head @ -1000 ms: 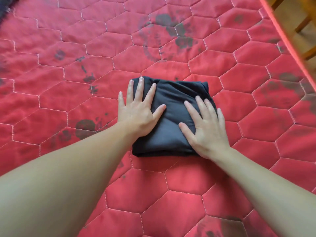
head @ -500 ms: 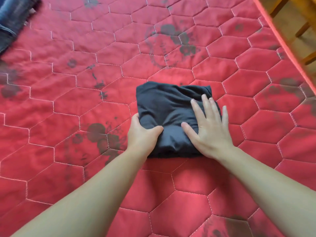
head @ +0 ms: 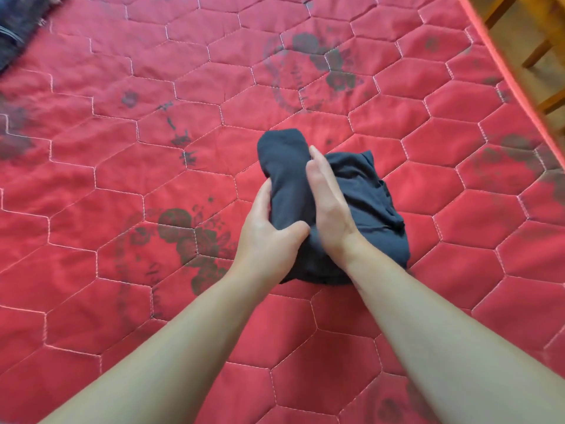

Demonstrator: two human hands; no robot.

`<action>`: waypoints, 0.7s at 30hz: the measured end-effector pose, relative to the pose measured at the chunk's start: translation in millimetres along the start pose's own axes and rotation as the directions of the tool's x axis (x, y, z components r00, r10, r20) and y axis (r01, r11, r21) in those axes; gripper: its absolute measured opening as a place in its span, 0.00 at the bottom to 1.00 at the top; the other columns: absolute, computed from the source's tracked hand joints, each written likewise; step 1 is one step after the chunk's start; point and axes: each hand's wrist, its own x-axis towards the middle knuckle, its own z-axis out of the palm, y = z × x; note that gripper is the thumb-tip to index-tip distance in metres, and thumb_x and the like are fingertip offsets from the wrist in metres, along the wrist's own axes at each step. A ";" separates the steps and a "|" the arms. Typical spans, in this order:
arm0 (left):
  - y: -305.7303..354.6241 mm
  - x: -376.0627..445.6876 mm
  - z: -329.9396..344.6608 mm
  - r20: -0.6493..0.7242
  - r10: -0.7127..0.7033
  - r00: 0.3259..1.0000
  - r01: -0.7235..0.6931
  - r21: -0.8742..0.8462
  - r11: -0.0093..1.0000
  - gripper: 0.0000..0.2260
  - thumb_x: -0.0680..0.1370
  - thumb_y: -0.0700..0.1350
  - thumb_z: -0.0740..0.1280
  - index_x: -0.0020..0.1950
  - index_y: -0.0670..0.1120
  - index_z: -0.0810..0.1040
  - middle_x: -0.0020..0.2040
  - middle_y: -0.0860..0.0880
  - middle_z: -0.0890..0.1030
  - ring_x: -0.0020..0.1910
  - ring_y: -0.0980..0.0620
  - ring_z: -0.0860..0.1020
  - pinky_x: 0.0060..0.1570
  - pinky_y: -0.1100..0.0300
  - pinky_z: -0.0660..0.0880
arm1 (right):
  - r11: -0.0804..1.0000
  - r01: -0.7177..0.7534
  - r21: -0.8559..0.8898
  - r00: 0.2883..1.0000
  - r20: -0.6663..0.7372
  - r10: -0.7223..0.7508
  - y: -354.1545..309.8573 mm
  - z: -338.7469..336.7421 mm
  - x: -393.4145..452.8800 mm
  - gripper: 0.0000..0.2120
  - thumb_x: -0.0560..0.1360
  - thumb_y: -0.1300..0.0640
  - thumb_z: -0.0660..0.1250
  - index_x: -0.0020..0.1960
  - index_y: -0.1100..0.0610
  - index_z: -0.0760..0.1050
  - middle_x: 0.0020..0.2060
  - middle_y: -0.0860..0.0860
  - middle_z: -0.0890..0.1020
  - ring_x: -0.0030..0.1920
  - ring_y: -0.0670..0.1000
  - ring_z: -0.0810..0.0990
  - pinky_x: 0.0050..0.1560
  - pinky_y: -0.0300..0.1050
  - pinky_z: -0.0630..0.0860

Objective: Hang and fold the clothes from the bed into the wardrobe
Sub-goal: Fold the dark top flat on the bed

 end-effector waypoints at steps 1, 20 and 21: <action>5.2 -3.2 5.0 0.030 0.020 0.999 -0.019 -0.011 1.000 0.36 0.71 0.38 0.69 0.76 0.55 0.62 0.64 0.61 0.74 0.61 0.64 0.74 0.60 0.68 0.72 | 0.989 -0.027 0.143 0.999 0.021 0.025 -4.2 -7.1 -9.0 0.28 0.78 0.40 0.59 0.75 0.51 0.65 0.72 0.44 0.69 0.72 0.40 0.64 0.74 0.44 0.59; -26.2 -23.9 131.8 0.381 0.535 0.754 -0.622 0.675 0.397 0.20 0.74 0.51 0.59 0.65 0.53 0.76 0.70 0.50 0.72 0.73 0.45 0.65 0.70 0.41 0.58 | 0.631 0.103 -0.769 0.964 -0.080 -0.255 -17.6 -135.2 2.5 0.34 0.73 0.38 0.62 0.75 0.49 0.61 0.71 0.51 0.67 0.72 0.50 0.64 0.71 0.50 0.63; -29.0 -24.6 135.1 0.383 0.525 0.760 -0.610 0.699 0.374 0.21 0.75 0.54 0.58 0.68 0.55 0.74 0.72 0.50 0.70 0.75 0.45 0.62 0.72 0.39 0.53 | 0.555 0.164 -0.816 0.966 0.017 -0.260 -15.3 -131.4 11.4 0.35 0.72 0.35 0.57 0.76 0.46 0.59 0.74 0.51 0.63 0.74 0.51 0.61 0.72 0.53 0.61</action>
